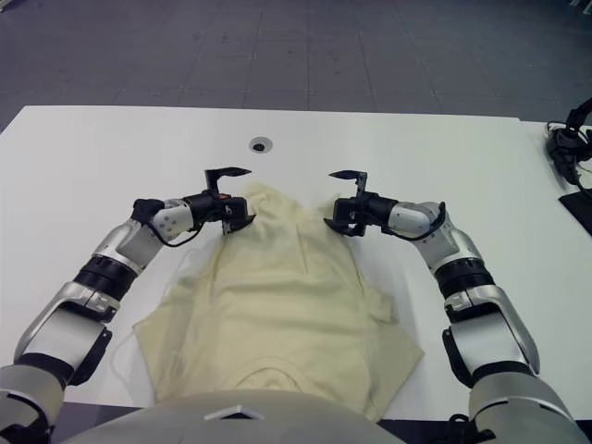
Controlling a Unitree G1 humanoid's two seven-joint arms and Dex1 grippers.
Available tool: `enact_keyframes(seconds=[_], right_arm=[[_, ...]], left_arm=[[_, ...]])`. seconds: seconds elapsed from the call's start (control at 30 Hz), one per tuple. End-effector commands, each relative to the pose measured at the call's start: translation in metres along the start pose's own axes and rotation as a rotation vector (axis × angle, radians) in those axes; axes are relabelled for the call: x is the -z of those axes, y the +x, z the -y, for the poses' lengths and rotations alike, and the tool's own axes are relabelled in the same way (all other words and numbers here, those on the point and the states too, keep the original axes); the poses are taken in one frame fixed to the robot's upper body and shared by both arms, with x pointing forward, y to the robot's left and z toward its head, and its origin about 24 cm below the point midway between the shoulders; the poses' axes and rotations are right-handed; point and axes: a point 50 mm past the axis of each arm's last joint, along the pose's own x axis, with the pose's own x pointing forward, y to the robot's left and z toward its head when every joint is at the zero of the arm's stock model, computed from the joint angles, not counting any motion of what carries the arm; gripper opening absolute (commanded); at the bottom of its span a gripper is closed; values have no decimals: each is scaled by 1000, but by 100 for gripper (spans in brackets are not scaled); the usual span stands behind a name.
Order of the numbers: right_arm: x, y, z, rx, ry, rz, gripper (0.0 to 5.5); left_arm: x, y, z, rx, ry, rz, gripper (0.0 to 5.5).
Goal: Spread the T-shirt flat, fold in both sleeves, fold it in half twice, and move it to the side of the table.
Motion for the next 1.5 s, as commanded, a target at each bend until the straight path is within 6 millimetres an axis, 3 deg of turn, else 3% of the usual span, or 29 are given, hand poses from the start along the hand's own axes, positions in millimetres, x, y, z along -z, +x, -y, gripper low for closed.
enact_keyframes(seconds=[0.03, 0.2, 0.43, 0.63, 0.93, 1.07, 1.2, 1.5], right_arm=[[17, -12, -20, -106, -2, -85, 540], [22, -18, -19, -83, 12, -104, 540], [26, -22, -20, -66, 24, -133, 540], [28, -35, -16, -43, 4, -165, 540], [6, -48, 1, 63, -34, -104, 540], [11, -62, -11, -50, 2, -160, 540], [10, -61, -21, -112, 21, -164, 540], [-20, -34, 24, 148, -18, -7, 540]], left_arm=[[14, 3, 20, 79, -4, -63, 538], [32, -4, 24, 50, -24, -135, 538], [34, -5, 9, -41, 12, -171, 538], [42, -17, 17, -27, 35, -220, 538], [25, -24, 31, -1, 21, -167, 538], [21, -32, 34, 7, 9, -162, 538], [22, -32, 35, -1, -2, -183, 538], [19, -23, 22, -55, -8, -190, 538]])
